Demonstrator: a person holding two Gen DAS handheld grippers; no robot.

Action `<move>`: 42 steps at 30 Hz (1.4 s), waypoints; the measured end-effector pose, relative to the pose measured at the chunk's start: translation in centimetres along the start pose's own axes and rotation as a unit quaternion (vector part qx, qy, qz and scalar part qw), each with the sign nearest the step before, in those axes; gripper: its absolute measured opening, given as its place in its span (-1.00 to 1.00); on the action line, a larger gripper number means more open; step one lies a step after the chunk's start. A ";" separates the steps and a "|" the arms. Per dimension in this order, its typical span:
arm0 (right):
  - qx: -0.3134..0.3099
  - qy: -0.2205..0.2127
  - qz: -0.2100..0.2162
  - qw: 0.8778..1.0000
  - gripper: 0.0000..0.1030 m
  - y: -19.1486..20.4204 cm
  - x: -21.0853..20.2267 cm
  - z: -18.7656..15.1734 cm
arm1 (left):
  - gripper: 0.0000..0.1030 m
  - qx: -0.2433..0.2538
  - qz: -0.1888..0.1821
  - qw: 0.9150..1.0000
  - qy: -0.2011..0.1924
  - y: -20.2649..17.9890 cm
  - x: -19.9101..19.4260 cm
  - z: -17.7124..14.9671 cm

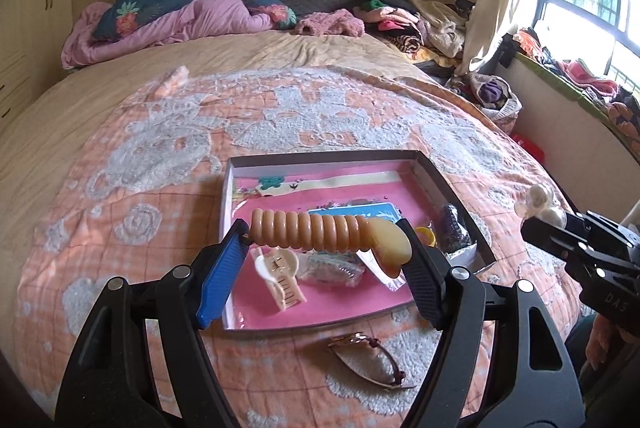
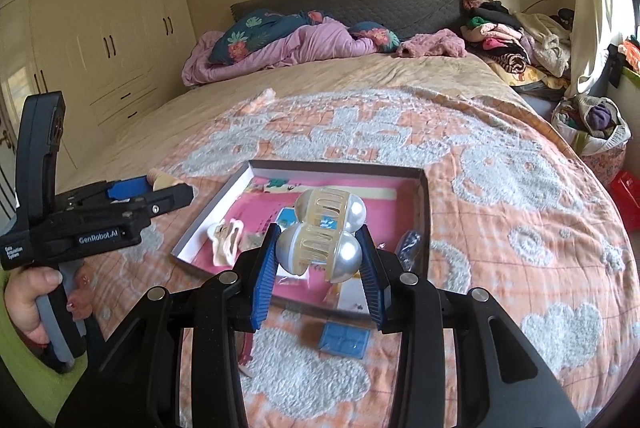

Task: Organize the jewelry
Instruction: 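Lower the hair clip into the box with the left tool while the right tool lowers the pearls there, then open both tools and withdraw them from the box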

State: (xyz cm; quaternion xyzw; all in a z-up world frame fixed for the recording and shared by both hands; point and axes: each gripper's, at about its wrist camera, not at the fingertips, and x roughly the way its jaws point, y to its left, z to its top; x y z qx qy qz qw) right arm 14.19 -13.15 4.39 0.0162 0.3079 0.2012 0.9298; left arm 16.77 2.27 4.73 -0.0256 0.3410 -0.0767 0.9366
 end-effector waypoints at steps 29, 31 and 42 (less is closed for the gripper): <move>0.029 0.101 -0.037 0.994 -0.29 -5.1 9.4 -2.7 | 0.29 0.042 -0.014 0.995 0.085 -2.7 8.1 -3.0; 0.030 0.103 -0.036 0.994 -0.29 -5.0 9.7 -2.7 | 0.29 0.042 -0.011 0.995 0.088 -2.5 8.3 -3.1; 0.038 0.086 -0.036 0.995 0.22 -5.1 8.5 -2.6 | 0.50 0.041 0.005 0.996 0.084 -2.1 8.0 -3.1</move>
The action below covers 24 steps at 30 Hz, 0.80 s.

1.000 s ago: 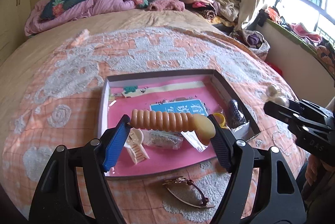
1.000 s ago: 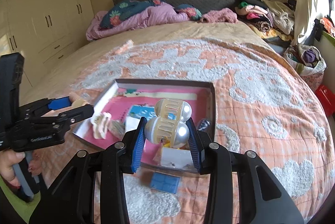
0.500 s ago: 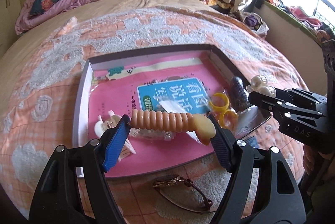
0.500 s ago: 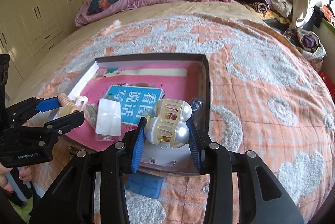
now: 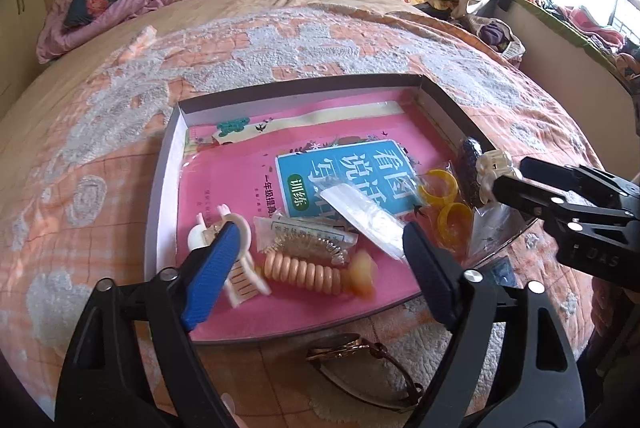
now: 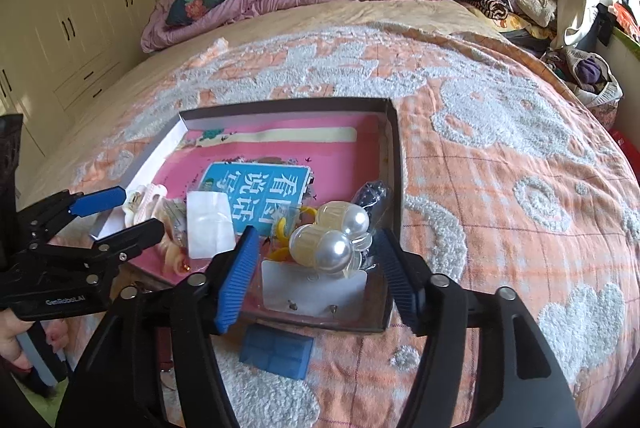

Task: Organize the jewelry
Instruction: 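Open both tools and withdraw them from the box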

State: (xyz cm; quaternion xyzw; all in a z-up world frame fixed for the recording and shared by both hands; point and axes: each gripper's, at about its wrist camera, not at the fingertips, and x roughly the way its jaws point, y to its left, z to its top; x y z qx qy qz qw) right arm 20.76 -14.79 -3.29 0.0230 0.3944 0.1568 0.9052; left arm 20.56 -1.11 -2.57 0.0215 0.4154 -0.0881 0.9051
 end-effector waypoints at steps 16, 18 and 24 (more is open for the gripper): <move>0.009 -0.056 0.012 0.998 0.57 0.5 -6.6 -0.5 | 0.74 -0.007 0.019 0.999 -0.033 0.2 -4.6 -0.7; 0.007 -0.058 0.013 0.998 0.59 0.7 -7.0 -0.7 | 0.75 -0.007 0.021 0.999 -0.033 0.1 -4.9 -1.0; 0.003 -0.052 0.019 0.998 0.60 1.3 -7.4 -1.9 | 0.75 -0.015 0.026 0.999 -0.026 0.5 -5.4 -2.4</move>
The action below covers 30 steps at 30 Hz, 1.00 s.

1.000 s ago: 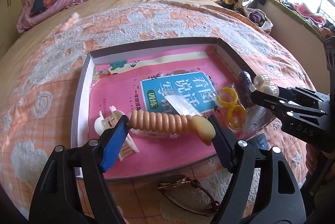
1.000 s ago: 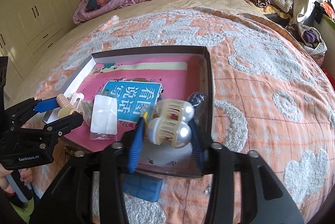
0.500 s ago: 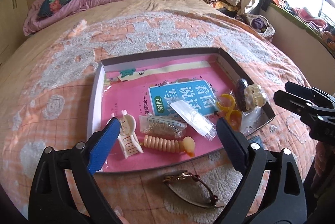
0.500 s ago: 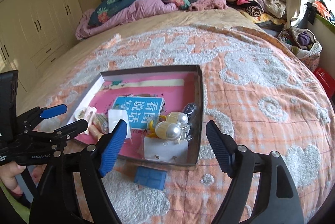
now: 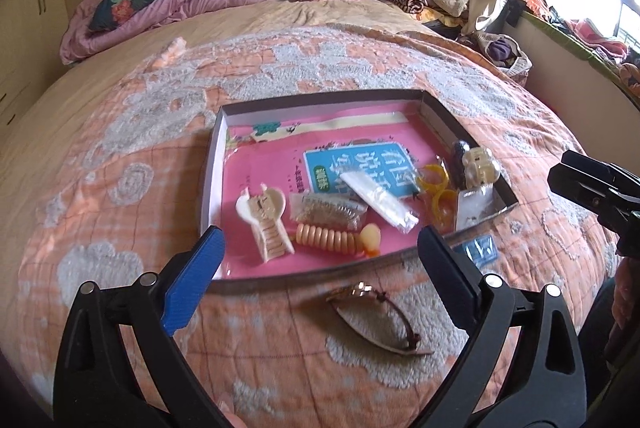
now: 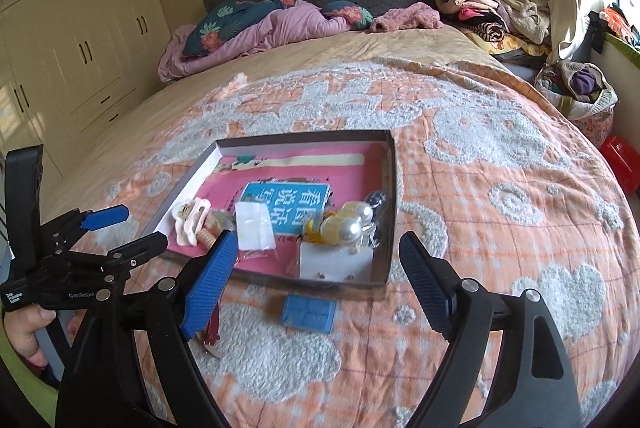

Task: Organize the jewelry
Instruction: 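Open both tools and withdraw them from the box, then grasp the brown leather watch with the left tool while the right tool grasps the blue plastic case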

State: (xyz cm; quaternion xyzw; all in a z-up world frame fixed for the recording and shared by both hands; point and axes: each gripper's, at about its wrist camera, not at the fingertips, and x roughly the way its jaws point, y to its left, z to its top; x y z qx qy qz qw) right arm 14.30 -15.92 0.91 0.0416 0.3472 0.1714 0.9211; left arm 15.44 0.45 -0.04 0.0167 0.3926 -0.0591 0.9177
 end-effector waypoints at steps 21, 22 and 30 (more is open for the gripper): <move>-0.004 0.065 0.004 0.998 0.60 0.7 2.3 -5.2 | 0.75 0.007 -0.003 0.999 0.040 -1.0 -0.4 -5.5; -0.005 0.067 0.004 0.998 0.60 0.7 2.3 -5.2 | 0.75 0.007 -0.005 0.999 0.042 -1.2 -0.4 -5.7; -0.006 0.091 -0.002 0.996 0.60 0.4 4.5 -6.3 | 0.75 0.006 -0.010 0.999 0.053 -1.5 0.7 -6.4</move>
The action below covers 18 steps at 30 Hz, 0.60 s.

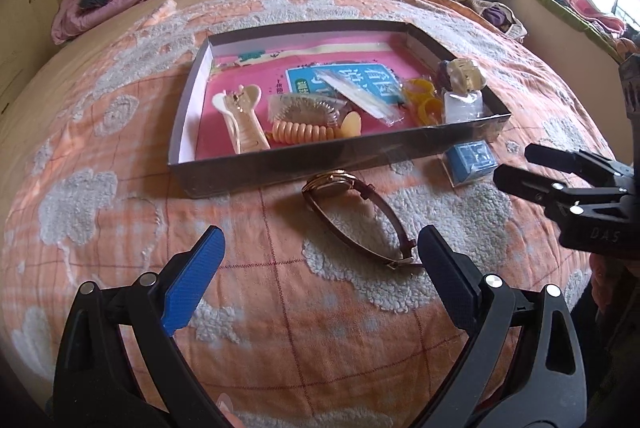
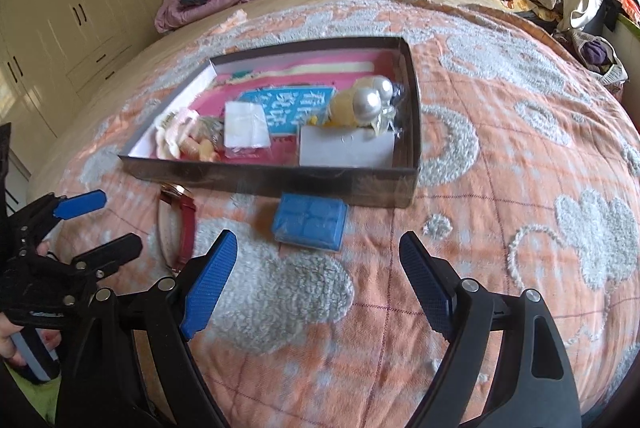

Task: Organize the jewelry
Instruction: 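Grasp the brown leather watch with the left tool while the right tool grasps the blue plastic case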

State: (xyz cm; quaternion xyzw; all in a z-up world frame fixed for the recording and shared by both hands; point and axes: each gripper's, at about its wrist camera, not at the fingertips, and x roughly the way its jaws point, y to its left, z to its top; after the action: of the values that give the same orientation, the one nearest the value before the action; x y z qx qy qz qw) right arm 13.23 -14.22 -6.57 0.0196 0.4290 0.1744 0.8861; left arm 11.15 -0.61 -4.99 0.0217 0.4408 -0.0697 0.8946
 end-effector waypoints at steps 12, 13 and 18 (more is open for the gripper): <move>0.022 0.017 -0.001 1.000 0.20 0.0 4.1 0.3 | 0.75 -0.027 -0.025 0.999 0.024 0.7 2.7 0.7; 0.021 0.016 -0.003 1.000 0.11 0.0 4.2 0.4 | 0.75 -0.031 -0.027 0.999 0.027 0.8 3.1 0.8; 0.026 0.013 0.010 1.000 -0.12 -0.6 3.4 0.3 | 0.75 -0.050 -0.037 0.997 0.038 0.9 4.6 1.5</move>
State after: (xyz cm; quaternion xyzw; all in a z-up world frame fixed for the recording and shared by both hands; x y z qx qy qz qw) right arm 15.53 -13.67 -9.05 0.0445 0.4446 0.1724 0.8779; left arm 15.22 -0.32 -7.77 -0.0365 0.4781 -0.0793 0.8739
